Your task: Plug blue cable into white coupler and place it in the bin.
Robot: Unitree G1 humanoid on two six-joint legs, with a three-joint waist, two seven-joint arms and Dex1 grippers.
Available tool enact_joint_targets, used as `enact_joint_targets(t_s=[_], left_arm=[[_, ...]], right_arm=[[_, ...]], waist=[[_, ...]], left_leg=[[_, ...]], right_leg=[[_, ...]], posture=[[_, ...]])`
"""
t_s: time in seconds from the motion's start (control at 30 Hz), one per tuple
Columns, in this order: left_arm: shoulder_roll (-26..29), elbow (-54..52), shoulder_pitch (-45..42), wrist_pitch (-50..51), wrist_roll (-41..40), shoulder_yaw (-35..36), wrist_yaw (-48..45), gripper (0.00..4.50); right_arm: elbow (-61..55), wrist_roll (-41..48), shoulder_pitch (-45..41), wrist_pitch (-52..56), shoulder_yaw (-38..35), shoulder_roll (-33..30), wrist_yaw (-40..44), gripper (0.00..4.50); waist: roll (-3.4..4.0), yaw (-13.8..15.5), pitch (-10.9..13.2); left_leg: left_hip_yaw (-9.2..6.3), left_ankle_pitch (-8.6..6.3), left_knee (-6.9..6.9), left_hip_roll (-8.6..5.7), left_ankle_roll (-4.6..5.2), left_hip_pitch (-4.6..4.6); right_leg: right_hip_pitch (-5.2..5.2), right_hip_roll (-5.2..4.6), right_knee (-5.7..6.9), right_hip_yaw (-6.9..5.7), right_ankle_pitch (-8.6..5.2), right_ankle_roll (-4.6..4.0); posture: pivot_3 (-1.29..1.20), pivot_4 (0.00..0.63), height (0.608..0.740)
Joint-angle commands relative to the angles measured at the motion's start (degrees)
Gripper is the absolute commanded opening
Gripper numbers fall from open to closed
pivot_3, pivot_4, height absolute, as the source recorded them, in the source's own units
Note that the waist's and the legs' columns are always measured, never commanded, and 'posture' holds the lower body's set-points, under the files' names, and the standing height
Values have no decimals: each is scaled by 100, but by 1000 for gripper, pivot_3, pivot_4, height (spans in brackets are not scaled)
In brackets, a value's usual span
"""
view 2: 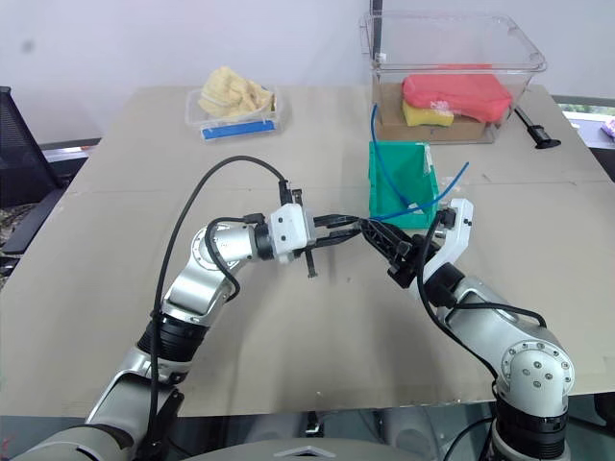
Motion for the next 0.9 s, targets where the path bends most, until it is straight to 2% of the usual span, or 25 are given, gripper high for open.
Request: enact_joint_targets(t_s=[0.03, 0.83, 0.87, 0.9], left_arm=[[3, -195, 21, -109, -138, 94, -3, 0], [30, -36, 253, -449, -201, 146, -27, 0], [32, -68, 262, -433, -204, 146, -23, 0], [34, -85, 263, -423, -206, 147, -24, 0]], right_arm=[[-137, 216, -45, -272, 97, -116, -41, 1867], [-33, 347, -12, -826, 544, -605, -98, 1867], [-34, 341, -7, -835, 550, -614, -99, 1341], [-28, 333, -10, -843, 557, -621, -102, 1070]], waist=[[0, 1, 0], [-1, 4, 0], [0, 5, 0], [-1, 6, 0]], left_leg=[[1, 0, 0, 0, 0, 0], [3, 0, 0, 1, 0, 0], [3, 0, 0, 1, 0, 0], [3, 0, 0, 1, 0, 0]], right_leg=[[0, 0, 0, 3, 0, 0], [0, 0, -1, 22, 0, 0], [0, 0, -1, 22, 0, 0], [0, 0, -1, 22, 0, 0]], posture=[[0, 150, 740], [0, 150, 740], [0, 150, 740], [0, 150, 740]])
